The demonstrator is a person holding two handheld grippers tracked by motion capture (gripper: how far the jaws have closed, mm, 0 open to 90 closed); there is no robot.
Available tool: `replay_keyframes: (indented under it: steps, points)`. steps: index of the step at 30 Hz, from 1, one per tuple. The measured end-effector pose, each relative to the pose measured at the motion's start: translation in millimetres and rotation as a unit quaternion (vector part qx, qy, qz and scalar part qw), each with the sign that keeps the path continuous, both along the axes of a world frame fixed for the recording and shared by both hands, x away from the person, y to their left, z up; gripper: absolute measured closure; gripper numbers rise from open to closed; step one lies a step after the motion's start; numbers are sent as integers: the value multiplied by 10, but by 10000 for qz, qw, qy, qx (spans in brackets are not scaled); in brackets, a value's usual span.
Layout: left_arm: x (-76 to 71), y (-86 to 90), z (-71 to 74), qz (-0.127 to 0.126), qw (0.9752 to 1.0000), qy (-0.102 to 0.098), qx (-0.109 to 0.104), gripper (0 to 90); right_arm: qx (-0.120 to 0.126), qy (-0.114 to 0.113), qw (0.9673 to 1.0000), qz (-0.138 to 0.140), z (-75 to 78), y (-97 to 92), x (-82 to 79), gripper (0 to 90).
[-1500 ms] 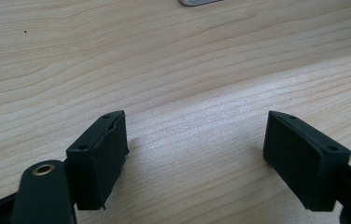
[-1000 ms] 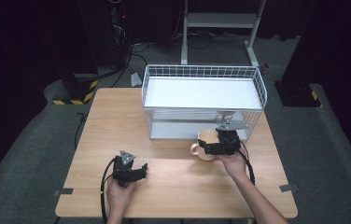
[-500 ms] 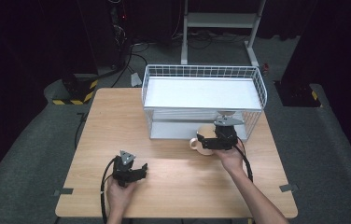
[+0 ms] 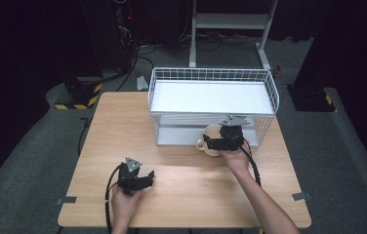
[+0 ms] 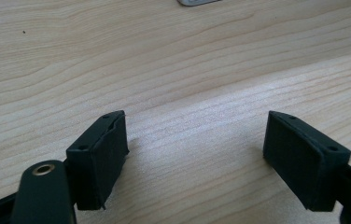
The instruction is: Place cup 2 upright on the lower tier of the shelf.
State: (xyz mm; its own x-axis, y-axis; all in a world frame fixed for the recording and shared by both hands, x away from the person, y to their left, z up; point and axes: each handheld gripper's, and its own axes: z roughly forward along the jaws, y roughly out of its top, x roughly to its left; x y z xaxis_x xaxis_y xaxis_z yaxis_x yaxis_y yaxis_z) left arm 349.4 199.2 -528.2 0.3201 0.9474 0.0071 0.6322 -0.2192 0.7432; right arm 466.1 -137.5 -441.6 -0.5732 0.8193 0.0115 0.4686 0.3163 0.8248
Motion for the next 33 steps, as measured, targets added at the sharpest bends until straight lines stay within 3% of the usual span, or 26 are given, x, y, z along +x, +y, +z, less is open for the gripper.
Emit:
replay_keyframes:
  steps: [24,33]
  points:
    - [5,3,1,-21,10000,15,1,221,144,-120,9997,-179,-103,6,205,103]
    - [5,3,1,-22,10000,14,5,221,12,-118,9999,-78,-95,42,231,101]
